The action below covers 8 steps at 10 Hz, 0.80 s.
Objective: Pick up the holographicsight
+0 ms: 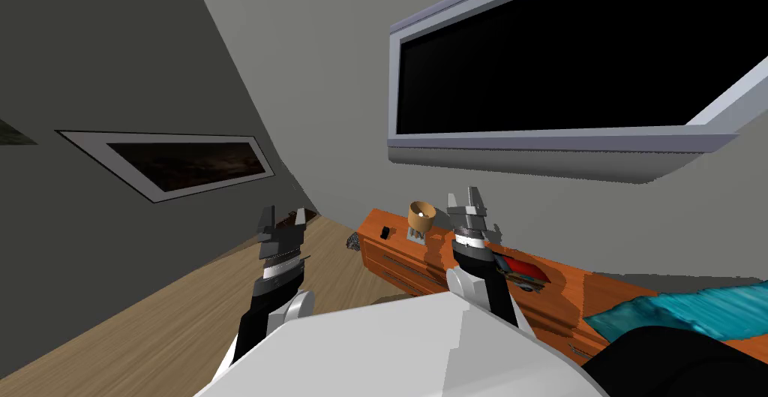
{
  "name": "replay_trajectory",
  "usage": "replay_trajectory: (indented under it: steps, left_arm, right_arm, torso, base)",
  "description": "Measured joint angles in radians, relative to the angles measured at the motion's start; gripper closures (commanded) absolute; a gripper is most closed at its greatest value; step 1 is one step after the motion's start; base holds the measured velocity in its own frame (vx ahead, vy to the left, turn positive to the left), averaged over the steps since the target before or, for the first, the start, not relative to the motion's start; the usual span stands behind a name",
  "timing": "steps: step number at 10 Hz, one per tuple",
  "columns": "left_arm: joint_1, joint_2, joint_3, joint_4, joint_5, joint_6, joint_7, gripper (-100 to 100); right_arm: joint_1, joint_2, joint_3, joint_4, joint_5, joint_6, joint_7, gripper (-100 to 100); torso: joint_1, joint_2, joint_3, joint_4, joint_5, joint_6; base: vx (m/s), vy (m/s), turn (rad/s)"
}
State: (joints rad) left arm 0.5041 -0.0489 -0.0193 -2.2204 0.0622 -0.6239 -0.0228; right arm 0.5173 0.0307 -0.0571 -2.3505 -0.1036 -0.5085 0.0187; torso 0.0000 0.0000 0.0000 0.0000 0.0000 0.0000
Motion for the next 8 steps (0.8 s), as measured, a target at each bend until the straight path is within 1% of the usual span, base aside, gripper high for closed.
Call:
replay_trajectory:
  steps: [2,3,4,5,6,7,8]
  left_arm:
    - [0.000,0.000,0.000,0.000,0.000,0.000,0.000,0]
    - [0.000,0.000,0.000,0.000,0.000,0.000,0.000,0]
    - [0.000,0.000,0.000,0.000,0.000,0.000,0.000,0]
    - [0.000,0.000,0.000,0.000,0.000,0.000,0.000,0]
    - [0.000,0.000,0.000,0.000,0.000,0.000,0.000,0]
    - [0.000,0.000,0.000,0.000,0.000,0.000,0.000,0]
    - [0.000,0.000,0.000,0.000,0.000,0.000,0.000,0]
  right_arm:
    - [0.007,-0.045,0.004,0.017,-0.027,0.011,-0.006,-100]
    - [0.025,-0.074,0.008,0.028,-0.051,0.013,-0.014,-100]
    - [0.022,-0.098,0.010,0.044,-0.078,0.031,-0.020,-100]
    - [0.052,-0.115,0.032,0.050,-0.103,0.040,-0.023,-100]
    - [0.060,-0.140,0.033,0.068,-0.138,0.060,-0.034,-100]
    - [0.078,-0.160,0.039,0.084,-0.173,0.080,-0.046,-100]
    - [0.081,-0.166,0.045,0.096,-0.196,0.091,-0.051,-100]
  torso:
    - [0.000,0.001,0.000,0.000,0.000,0.000]
    - [0.001,0.001,0.001,0.000,0.000,0.000]
    - [0.001,0.002,0.001,0.000,0.000,0.000]
    - [0.002,0.002,0.001,0.000,0.000,0.000]
    - [0.003,0.003,0.001,0.001,0.001,0.000]
    - [0.003,0.003,0.002,0.001,0.001,0.000]
    - [0.002,0.002,0.001,0.000,0.001,0.000]
  base:
    - [-0.016,0.014,0.060]
    - [-0.031,0.026,0.059]
    - [-0.032,0.039,0.098]
    - [-0.039,0.051,0.089]
    - [-0.037,0.052,0.118]
    - [-0.020,0.035,0.036]
    - [-0.016,0.037,0.076]
